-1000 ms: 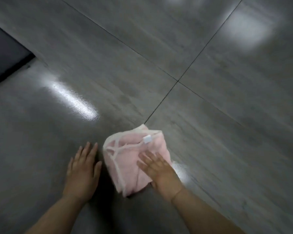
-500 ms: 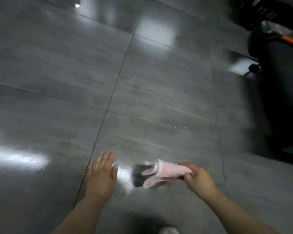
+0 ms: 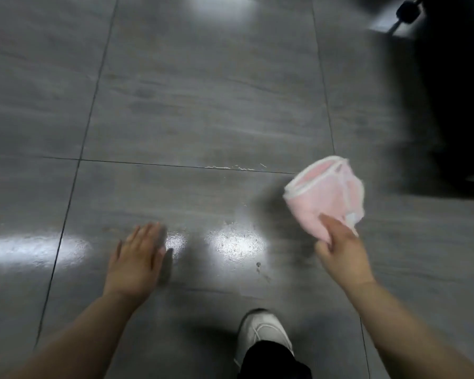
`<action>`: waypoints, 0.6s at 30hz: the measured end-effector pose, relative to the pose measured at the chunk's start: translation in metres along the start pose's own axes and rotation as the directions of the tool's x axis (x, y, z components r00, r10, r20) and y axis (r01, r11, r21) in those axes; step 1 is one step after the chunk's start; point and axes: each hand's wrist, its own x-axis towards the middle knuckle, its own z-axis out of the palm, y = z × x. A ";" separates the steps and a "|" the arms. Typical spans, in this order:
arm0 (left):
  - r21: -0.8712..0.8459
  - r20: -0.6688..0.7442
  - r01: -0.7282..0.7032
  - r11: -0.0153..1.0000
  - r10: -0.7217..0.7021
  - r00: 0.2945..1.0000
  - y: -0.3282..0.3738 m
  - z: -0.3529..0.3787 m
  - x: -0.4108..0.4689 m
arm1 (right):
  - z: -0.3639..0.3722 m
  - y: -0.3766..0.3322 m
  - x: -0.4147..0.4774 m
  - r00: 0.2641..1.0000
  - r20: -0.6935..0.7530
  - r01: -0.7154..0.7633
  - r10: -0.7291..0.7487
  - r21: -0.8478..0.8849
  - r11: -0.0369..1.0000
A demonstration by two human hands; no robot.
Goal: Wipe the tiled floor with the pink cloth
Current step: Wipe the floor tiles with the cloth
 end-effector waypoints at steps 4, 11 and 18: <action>0.002 0.054 0.031 1.000 -0.031 0.998 0.004 0.004 -0.002 | 0.092 0.023 -0.010 0.883 0.381 0.415 -0.275 -0.357 0.837; 0.000 -0.068 0.201 0.980 -0.201 0.977 -0.004 -0.002 0.017 | 0.134 -0.004 0.014 0.871 0.207 0.489 -0.446 -0.276 0.827; -0.076 -0.012 0.349 0.934 -0.351 0.936 0.020 0.021 0.063 | 0.154 -0.044 0.059 0.692 0.182 0.720 -0.698 -0.225 0.656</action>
